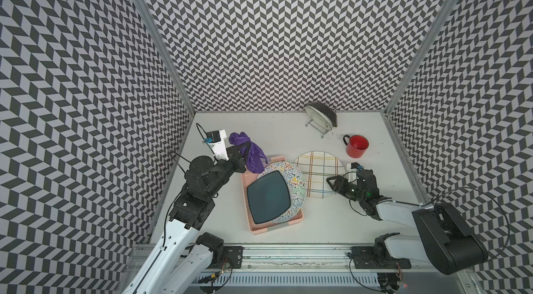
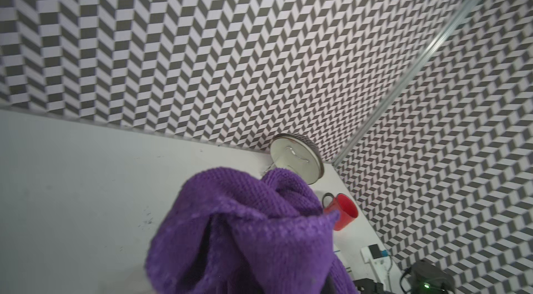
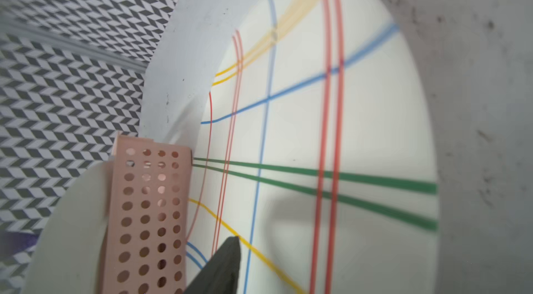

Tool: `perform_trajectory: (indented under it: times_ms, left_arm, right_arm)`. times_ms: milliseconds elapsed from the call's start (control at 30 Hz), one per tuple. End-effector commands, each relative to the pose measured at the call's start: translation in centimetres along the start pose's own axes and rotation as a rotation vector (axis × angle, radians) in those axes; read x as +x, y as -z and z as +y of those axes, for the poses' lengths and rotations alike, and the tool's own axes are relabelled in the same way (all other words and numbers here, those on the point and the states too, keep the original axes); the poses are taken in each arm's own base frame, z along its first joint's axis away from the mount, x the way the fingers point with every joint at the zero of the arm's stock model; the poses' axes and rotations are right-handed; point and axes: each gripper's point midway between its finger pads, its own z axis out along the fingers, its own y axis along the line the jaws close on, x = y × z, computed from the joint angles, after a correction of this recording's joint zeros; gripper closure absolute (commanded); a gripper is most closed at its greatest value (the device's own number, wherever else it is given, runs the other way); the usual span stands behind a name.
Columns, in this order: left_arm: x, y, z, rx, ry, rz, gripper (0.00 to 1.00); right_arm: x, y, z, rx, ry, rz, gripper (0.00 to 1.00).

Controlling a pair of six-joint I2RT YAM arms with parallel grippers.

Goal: Wipe the wet plate dry
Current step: Place the plate at the center of the board, then pick up the plate from the bin.

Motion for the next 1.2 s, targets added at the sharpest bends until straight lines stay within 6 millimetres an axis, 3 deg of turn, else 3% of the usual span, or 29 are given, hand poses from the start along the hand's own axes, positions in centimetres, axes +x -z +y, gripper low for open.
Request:
perform_trajectory:
  times_ms: [0, 67, 133, 167, 233, 300, 333, 367, 433, 500, 567, 667, 800, 1033, 1167]
  left_arm:
    - [0.2, 1.5, 4.4, -0.254, -0.074, 0.018, 1.00]
    - [1.0, 2.0, 6.2, -0.345, -0.082, 0.045, 1.00]
    - [2.0, 2.6, 8.0, -0.441, -0.065, 0.066, 1.00]
    - [2.6, 2.8, 8.8, -0.476, -0.047, 0.073, 1.00]
    - [4.1, 3.2, 9.7, -0.498, 0.017, 0.079, 1.00]
    - [6.5, 3.3, 10.9, -0.516, 0.108, 0.091, 1.00]
    - [7.7, 3.2, 11.3, -0.514, 0.146, 0.100, 1.00]
    - [9.0, 3.0, 11.7, -0.514, 0.181, 0.113, 1.00]
    - [11.3, 2.6, 12.4, -0.510, 0.237, 0.142, 1.00]
    - [12.6, 2.4, 12.9, -0.524, 0.279, 0.159, 1.00]
    - [13.4, 2.7, 14.0, -0.578, 0.310, 0.154, 1.00]
    - [15.1, 2.8, 15.2, -0.605, 0.316, 0.155, 1.00]
    - [17.2, 1.9, 14.6, -0.508, 0.307, 0.197, 1.00]
    - [20.7, 1.3, 13.8, -0.384, 0.366, 0.258, 1.00]
    - [21.6, 1.3, 13.7, -0.357, 0.394, 0.262, 1.00]
  right_arm:
    - [-1.2, 1.7, -1.1, 0.114, 0.027, -0.057, 0.20]
    - [-3.3, 3.9, -0.8, 0.162, -0.017, -0.166, 0.04]
    - [-5.7, 6.9, 0.7, 0.144, -0.048, -0.298, 0.01]
    - [-6.7, 8.5, 2.7, 0.071, -0.031, -0.356, 0.07]
    - [-7.9, 11.7, 8.3, -0.163, 0.067, -0.430, 0.30]
    - [-6.9, 13.9, 14.4, -0.397, 0.161, -0.376, 0.51]
    - [-5.9, 13.9, 16.6, -0.445, 0.193, -0.307, 0.61]
    - [-4.6, 12.9, 18.0, -0.431, 0.232, -0.217, 0.69]
    - [-1.4, 10.2, 19.5, -0.330, 0.337, -0.049, 0.70]
    - [2.1, 7.9, 20.1, -0.237, 0.443, 0.076, 0.53]
    - [4.7, 5.5, 20.3, -0.175, 0.511, 0.161, 0.45]
    - [6.9, 2.9, 20.9, -0.144, 0.551, 0.228, 0.41]
    - [8.3, -0.7, 20.0, -0.050, 0.586, 0.282, 0.35]
    - [13.8, -3.7, 18.3, -0.127, 0.559, 0.492, 0.37]
    - [16.1, -3.6, 20.3, -0.296, 0.475, 0.571, 0.41]
